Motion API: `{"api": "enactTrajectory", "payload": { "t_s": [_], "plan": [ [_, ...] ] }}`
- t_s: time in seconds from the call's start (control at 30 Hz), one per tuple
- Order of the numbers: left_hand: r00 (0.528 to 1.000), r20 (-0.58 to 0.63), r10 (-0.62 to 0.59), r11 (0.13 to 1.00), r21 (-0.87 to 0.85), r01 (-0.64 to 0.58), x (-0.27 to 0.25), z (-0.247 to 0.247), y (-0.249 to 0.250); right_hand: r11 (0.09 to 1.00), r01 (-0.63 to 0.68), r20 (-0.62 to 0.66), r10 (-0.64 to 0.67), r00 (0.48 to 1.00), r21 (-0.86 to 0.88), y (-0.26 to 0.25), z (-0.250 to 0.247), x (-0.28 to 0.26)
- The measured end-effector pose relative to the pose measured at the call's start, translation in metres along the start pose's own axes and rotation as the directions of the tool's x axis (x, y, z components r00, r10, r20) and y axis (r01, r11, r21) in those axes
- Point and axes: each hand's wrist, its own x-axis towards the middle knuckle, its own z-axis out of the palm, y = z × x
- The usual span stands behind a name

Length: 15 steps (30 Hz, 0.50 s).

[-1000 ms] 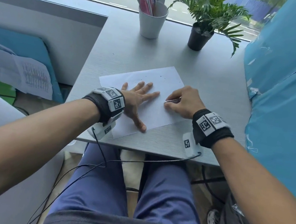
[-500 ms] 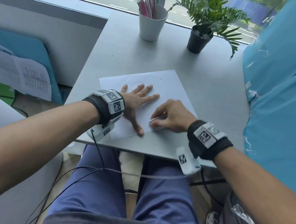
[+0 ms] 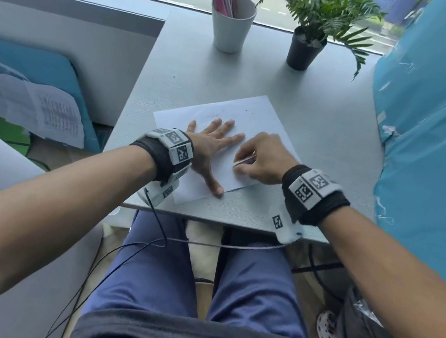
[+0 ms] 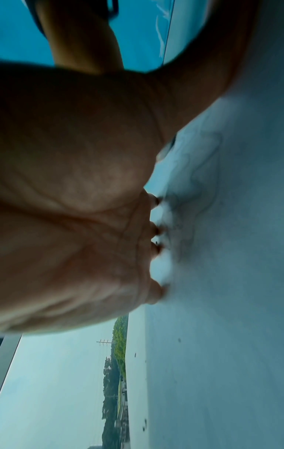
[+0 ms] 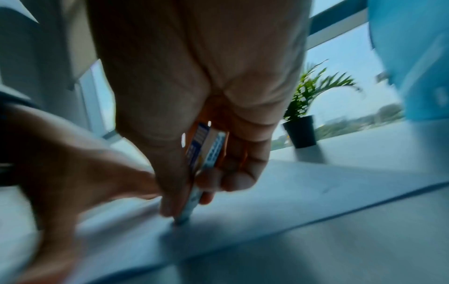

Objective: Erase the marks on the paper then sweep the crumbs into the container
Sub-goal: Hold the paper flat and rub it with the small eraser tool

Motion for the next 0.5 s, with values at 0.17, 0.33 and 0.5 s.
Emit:
{"api": "enactTrajectory", "payload": {
  "t_s": [0.17,0.33,0.5],
  "plan": [
    [1.000,-0.001,0.000,1.000,0.013,0.000,0.002,0.000,0.000,0.997,-0.065,-0.049,0.067,0.997,0.044,0.008,-0.008,0.007],
    [1.000,-0.001,-0.013,1.000,0.018,0.013,0.001,0.001,0.002,0.996,0.083,0.082,-0.085,0.993,0.030,-0.015,0.014,-0.009],
    [1.000,-0.005,-0.020,1.000,0.004,0.020,0.000,0.000,0.003,0.994,-0.098,-0.114,0.104,0.988,0.055,0.011,-0.008,0.009]
  ]
}}
